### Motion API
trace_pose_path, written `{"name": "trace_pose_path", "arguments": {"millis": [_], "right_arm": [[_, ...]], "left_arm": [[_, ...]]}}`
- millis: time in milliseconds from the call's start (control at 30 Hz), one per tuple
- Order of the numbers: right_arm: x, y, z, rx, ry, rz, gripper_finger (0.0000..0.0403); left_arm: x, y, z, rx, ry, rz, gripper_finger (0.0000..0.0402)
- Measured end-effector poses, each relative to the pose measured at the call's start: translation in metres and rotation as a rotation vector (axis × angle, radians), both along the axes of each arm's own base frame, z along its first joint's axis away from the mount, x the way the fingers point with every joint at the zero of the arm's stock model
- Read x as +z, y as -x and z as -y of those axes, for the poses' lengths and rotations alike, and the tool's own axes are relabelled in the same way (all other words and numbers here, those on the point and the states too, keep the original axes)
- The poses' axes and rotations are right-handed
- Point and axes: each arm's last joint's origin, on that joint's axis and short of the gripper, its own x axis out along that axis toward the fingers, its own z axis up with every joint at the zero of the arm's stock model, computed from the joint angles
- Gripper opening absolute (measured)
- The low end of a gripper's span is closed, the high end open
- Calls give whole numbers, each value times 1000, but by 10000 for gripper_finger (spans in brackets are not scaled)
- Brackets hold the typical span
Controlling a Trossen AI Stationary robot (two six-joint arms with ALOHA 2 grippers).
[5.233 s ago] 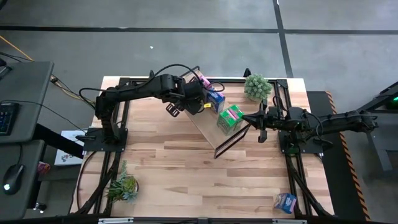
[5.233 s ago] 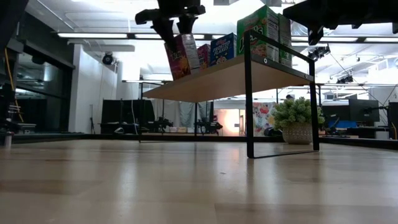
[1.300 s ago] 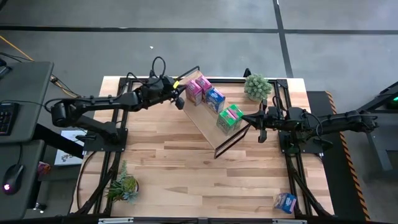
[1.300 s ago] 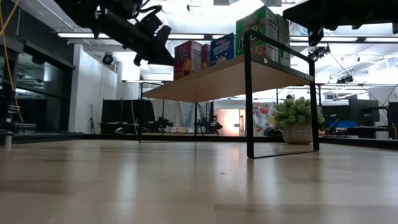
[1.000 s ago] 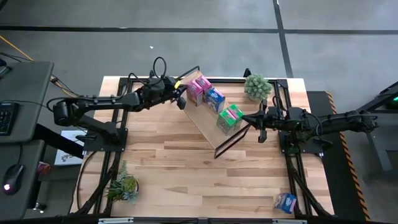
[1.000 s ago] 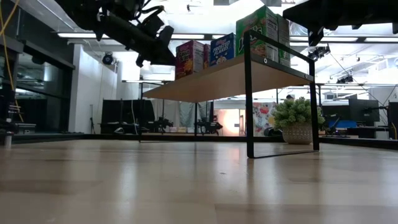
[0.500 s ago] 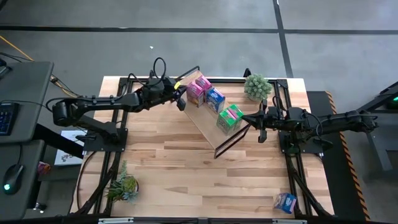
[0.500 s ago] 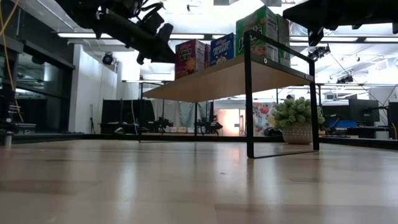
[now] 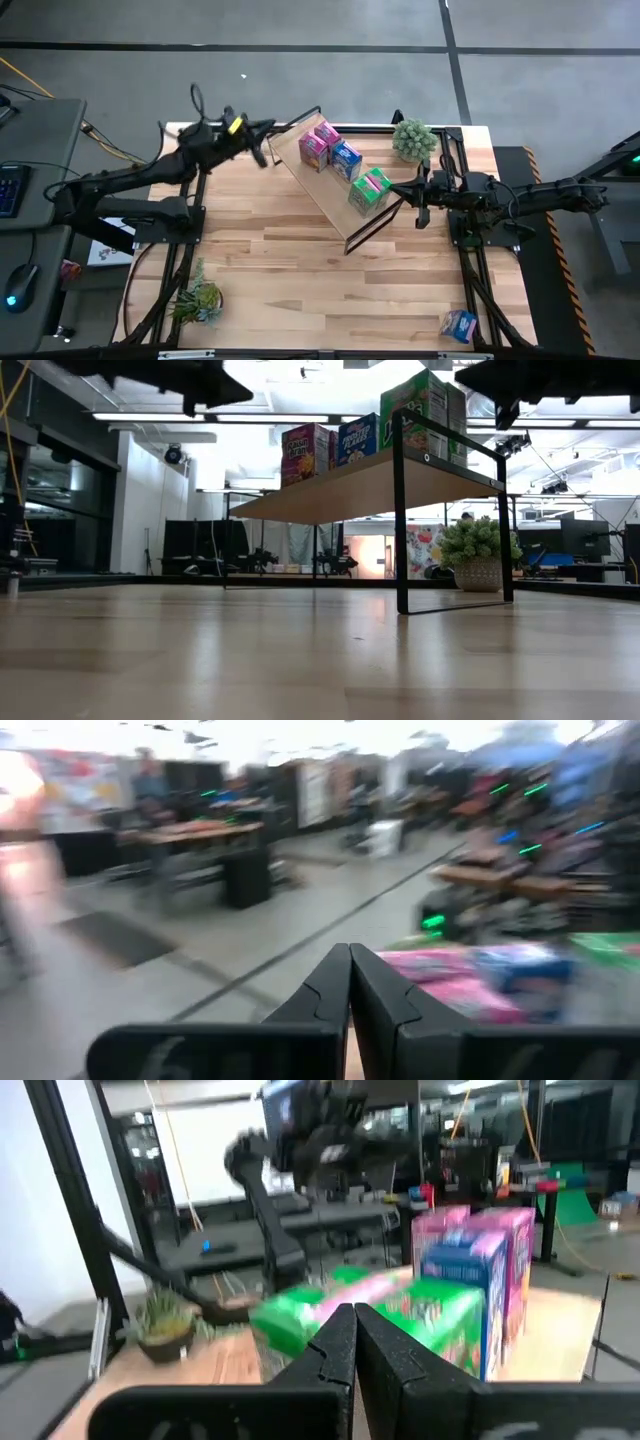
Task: Stack cereal on shelf
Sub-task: Put the blue cereal box aligned with the other blue cereal box on the shelf
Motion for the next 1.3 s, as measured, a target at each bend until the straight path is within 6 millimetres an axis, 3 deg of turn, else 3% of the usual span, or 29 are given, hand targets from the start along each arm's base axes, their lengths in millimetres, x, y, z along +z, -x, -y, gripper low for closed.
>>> {"name": "trace_pose_path", "arguments": {"millis": [233, 367, 467, 700, 800, 900, 1067, 1200, 1300], "right_arm": [[24, 3, -4, 132, 88, 260, 0], [48, 0, -7, 210, 148, 467, 2], [72, -11, -8, 206, 168, 437, 22], [153, -30, -4, 66, 122, -14, 159], [179, -32, -3, 35, -90, -307, 219], [195, -28, -6, -61, -405, -584, 250], [193, -29, -31, -300, -847, -1002, 257], [187, -48, -71, -219, -1067, -998, 257], [165, -55, -101, -328, -1162, -1137, 257]], "left_arm": [[-50, 19, 32, -204, -43, 246, 0], [-55, 21, 41, -293, -76, 294, 0], [-55, 20, 46, -331, -77, 296, 0], [-56, 17, 53, -369, -89, 273, 0], [-56, 17, 55, -380, -90, 272, 0], [-56, 17, 56, -381, -102, 268, 0], [-55, 17, 56, -381, -106, 275, 0], [-54, 18, 56, -381, -111, 288, 0], [-54, 18, 56, -380, -112, 288, 0]]}}
